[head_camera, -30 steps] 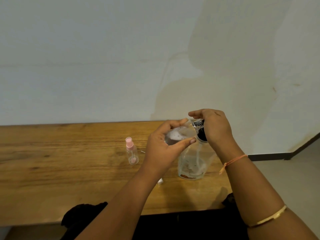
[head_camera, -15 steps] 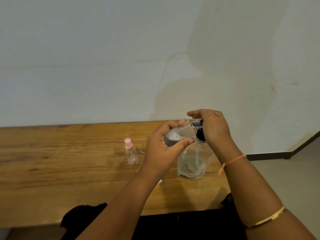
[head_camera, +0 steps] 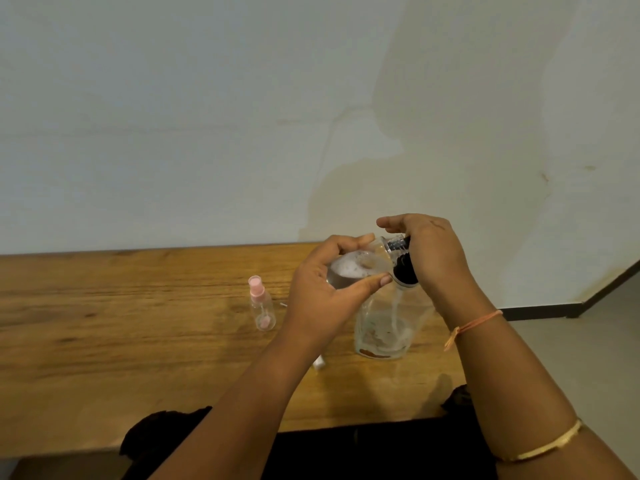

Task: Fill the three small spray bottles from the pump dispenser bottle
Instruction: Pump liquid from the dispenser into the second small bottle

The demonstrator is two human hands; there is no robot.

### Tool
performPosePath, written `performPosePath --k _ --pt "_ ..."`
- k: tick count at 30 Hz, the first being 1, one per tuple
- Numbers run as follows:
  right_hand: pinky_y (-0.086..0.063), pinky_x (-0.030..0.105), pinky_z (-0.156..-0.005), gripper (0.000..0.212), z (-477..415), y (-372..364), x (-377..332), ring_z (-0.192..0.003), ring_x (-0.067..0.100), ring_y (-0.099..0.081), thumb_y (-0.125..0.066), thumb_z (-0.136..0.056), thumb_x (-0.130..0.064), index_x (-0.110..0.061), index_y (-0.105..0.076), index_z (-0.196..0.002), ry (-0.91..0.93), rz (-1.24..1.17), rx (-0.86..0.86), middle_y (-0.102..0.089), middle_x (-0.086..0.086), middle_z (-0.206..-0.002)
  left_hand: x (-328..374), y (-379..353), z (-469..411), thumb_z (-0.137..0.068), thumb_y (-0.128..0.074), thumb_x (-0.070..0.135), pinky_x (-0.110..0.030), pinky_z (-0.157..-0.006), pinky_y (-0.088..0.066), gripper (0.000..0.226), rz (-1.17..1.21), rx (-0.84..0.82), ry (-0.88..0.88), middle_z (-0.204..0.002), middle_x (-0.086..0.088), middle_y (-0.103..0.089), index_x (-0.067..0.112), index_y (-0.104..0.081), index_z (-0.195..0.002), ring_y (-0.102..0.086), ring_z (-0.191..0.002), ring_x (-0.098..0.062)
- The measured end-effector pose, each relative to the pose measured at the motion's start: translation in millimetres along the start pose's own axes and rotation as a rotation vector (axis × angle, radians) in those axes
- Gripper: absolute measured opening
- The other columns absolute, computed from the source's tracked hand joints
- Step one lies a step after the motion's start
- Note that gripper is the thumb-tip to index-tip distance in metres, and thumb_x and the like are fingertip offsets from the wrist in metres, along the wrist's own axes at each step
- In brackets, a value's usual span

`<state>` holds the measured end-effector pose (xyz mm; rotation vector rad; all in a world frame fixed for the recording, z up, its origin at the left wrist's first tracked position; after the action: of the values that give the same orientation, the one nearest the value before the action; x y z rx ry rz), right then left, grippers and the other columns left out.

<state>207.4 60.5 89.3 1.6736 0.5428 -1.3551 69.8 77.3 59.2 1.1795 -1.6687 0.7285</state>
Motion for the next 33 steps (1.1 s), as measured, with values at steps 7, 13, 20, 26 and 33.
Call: performPosePath --k 7,13,20,26,33 --pt "-0.039 0.027 -0.088 0.037 2 -4 6 -0.099 0.010 -0.047 -0.034 -0.093 -0.009 -0.014 -0.071 -0.098 -0.027 -0.020 0.004 -0.046 -0.019 -0.084 -6 2 2 -0.063 -0.083 0.004 -0.010 -0.076 -0.048 0.042 0.033 0.009 0.021 -0.092 0.032 -0.067 0.033 -0.061 -0.084 -0.062 -0.098 0.007" --pt "-0.039 0.027 -0.089 0.039 4 -1 -3 -0.100 0.011 -0.047 -0.032 -0.094 -0.012 -0.016 -0.069 -0.105 -0.008 -0.063 -0.017 -0.049 -0.015 -0.087 4 2 4 -0.064 -0.082 0.005 -0.007 -0.075 -0.047 0.044 0.011 0.033 -0.042 -0.095 0.036 -0.064 0.038 -0.060 -0.083 -0.060 -0.102 0.008" --pt "-0.039 0.026 -0.082 0.038 -1 -4 7 -0.103 0.012 -0.051 -0.033 -0.093 -0.014 -0.017 -0.070 -0.101 0.010 -0.011 0.020 -0.060 -0.003 -0.107 -1 1 2 -0.065 -0.081 0.001 -0.007 -0.078 -0.047 0.041 0.032 0.005 -0.013 -0.093 0.033 -0.066 0.029 -0.062 -0.087 -0.061 -0.099 0.008" --pt "-0.045 0.032 -0.086 0.038 0 -5 8 -0.106 0.018 -0.055 -0.032 -0.094 -0.013 -0.020 -0.070 -0.095 0.021 -0.063 0.025 -0.065 0.004 -0.108 -2 1 1 -0.066 -0.079 0.000 -0.010 -0.079 -0.049 0.041 0.062 -0.005 -0.032 -0.097 0.029 -0.067 0.028 -0.062 -0.090 -0.062 -0.099 0.004" --pt "-0.039 0.026 -0.084 0.037 -1 -3 -2 -0.102 0.013 -0.051 -0.033 -0.094 -0.013 -0.020 -0.068 -0.099 0.035 -0.034 0.009 -0.060 -0.003 -0.106 -1 1 -1 -0.065 -0.079 0.000 -0.008 -0.081 -0.046 0.037 0.070 -0.031 -0.044 -0.093 0.033 -0.066 0.022 -0.058 -0.085 -0.059 -0.103 0.009"
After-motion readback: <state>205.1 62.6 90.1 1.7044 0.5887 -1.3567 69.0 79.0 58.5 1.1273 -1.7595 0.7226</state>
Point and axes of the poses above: each hand's wrist, its own z-axis away from the middle knuckle, its own y-axis out of the back of the hand, x = y × z, the point moved 4 cm from there along -z, towards the middle knuckle
